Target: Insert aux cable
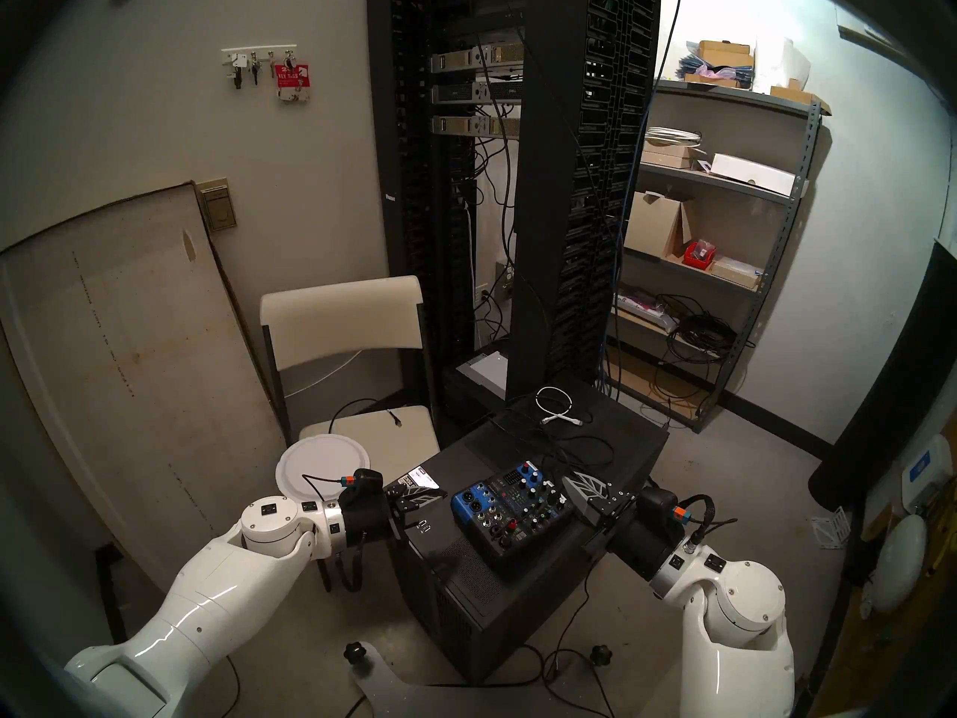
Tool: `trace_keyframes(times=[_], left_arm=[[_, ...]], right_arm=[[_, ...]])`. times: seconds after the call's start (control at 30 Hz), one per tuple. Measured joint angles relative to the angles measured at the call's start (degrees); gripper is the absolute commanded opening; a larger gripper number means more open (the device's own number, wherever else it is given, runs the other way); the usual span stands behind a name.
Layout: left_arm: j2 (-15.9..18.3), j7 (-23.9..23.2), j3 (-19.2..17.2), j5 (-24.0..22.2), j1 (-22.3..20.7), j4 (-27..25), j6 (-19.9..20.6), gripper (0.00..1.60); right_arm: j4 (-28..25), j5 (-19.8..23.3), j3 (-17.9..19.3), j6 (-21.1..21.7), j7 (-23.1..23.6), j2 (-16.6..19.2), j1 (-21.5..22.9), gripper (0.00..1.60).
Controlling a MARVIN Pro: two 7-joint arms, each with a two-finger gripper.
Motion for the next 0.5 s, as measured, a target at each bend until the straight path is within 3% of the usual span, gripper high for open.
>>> trace_keyframes(times=[0.43, 0.47, 0.5], left_arm=[[0.0, 0.4, -0.5, -0.1, 0.1, -0.5, 0.0, 0.61], [0.0, 0.4, -0.5, -0.1, 0.1, -0.6, 0.0, 1.60], [0.0, 0.4, -0.5, -0.1, 0.1, -0.6, 0.0, 1.36]], right_arm=[[0.1, 0.2, -0.2, -0.1, -0.2, 0.0, 0.0, 0.00], [0.1, 0.2, -0.2, -0.1, -0.2, 0.0, -0.1, 0.00], [0.1, 0.2, -0.2, -0.1, -0.3, 0.0, -0.1, 0.00]])
